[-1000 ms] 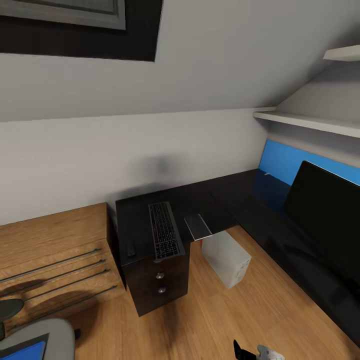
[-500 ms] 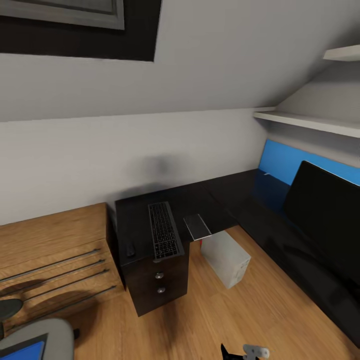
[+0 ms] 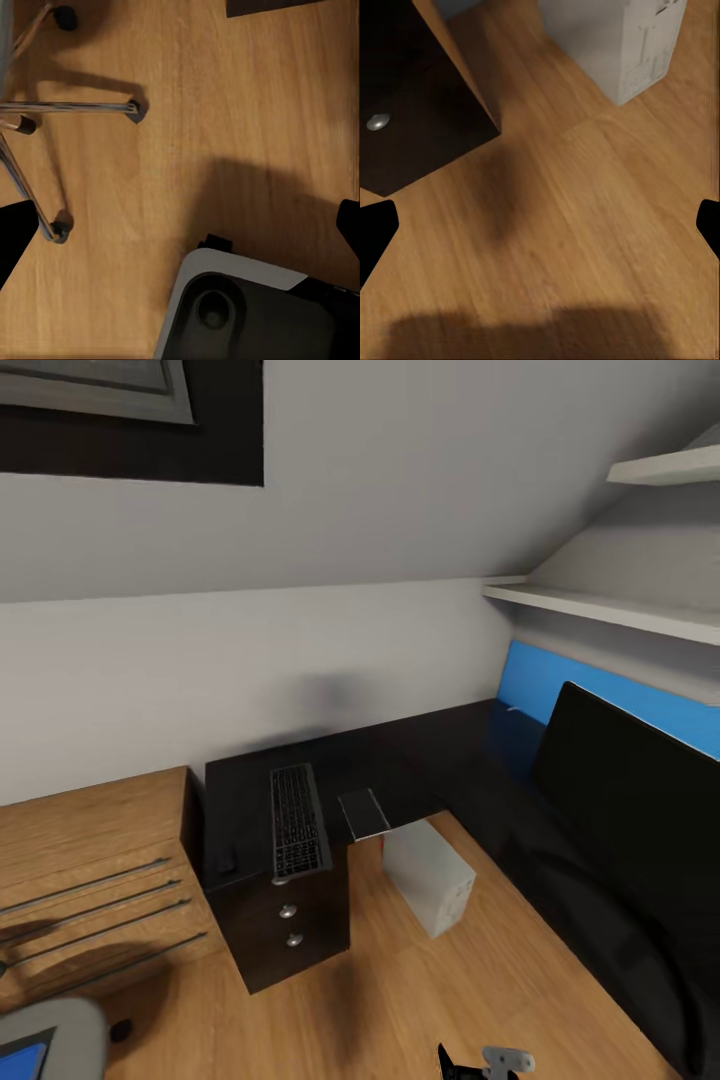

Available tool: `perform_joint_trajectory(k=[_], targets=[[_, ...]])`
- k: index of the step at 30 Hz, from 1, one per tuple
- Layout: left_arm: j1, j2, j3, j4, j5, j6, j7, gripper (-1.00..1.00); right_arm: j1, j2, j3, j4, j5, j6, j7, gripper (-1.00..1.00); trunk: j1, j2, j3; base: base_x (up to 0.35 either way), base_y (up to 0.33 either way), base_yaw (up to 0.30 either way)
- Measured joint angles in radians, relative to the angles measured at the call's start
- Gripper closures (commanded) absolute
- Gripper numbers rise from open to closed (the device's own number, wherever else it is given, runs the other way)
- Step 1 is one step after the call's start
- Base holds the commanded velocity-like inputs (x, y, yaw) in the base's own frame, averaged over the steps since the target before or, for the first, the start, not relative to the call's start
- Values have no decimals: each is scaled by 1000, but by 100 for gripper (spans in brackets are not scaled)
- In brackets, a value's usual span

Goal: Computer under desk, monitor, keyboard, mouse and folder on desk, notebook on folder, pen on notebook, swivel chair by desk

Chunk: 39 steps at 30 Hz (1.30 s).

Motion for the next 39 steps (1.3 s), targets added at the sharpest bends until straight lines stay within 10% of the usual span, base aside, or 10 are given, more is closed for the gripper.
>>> perform_joint_trajectory(k=[15,39], targets=[[0,-1,0,2,0,-7,0,-100,0,48,3,3,4,-53,-125,-100,0,0,21,-19,-151,147],[0,-2,0,2,-1,-6,-1,-100,0,55,2,3,9,-54,-171,-100,0,0,34,-201,-89,260]])
